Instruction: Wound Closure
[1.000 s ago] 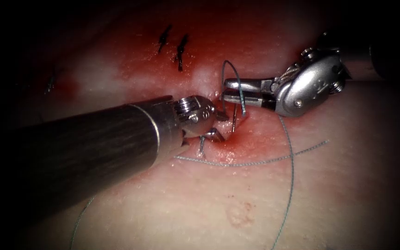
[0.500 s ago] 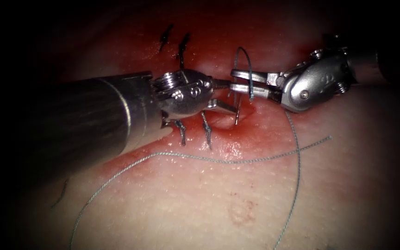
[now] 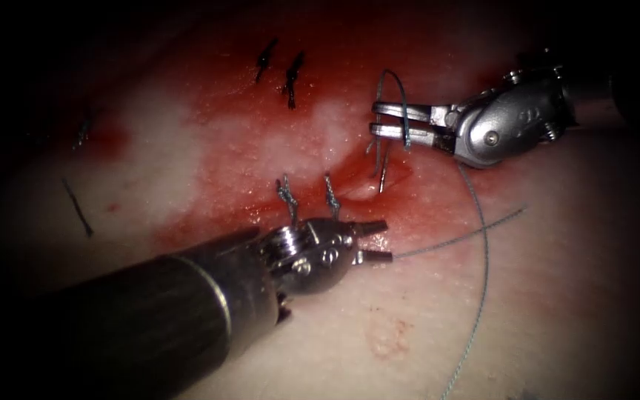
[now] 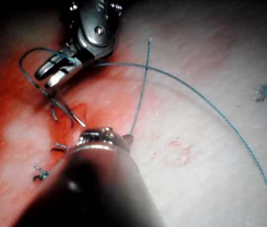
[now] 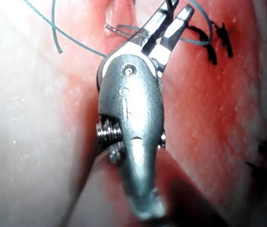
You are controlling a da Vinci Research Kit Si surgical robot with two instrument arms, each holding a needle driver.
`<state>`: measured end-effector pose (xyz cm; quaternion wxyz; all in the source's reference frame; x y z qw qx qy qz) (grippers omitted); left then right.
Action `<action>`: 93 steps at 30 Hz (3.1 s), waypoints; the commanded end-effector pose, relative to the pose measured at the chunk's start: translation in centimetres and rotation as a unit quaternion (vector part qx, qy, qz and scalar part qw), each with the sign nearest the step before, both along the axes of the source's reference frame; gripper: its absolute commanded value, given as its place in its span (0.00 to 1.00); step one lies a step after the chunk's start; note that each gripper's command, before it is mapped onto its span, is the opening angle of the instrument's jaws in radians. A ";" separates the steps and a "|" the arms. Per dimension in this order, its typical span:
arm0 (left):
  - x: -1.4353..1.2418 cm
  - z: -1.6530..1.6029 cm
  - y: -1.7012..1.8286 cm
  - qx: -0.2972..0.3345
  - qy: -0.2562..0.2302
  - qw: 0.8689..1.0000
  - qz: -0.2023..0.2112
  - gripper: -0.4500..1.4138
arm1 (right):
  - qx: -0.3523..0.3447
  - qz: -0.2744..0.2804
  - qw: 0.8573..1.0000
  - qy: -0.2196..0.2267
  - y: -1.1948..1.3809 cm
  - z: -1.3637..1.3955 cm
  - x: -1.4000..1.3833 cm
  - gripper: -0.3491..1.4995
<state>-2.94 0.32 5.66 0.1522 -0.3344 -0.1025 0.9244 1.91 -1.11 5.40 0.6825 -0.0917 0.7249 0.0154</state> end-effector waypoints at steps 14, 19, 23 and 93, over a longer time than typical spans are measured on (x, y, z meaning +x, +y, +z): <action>-0.06 0.33 -0.17 0.025 0.010 0.999 0.020 0.44 | 0.026 -0.056 0.998 0.000 0.00 0.08 0.18 0.00; -0.01 0.32 -0.23 0.031 0.010 0.999 0.028 0.44 | 0.023 -0.077 0.997 -0.020 0.05 0.10 0.21 0.00; 0.00 0.31 -0.25 0.033 0.010 0.999 0.031 0.43 | 0.007 -0.088 0.995 -0.038 0.07 0.09 0.21 0.00; 0.31 0.67 -0.37 0.062 0.016 0.997 0.040 0.41 | 0.515 -0.198 0.834 0.009 -0.16 0.30 0.37 0.00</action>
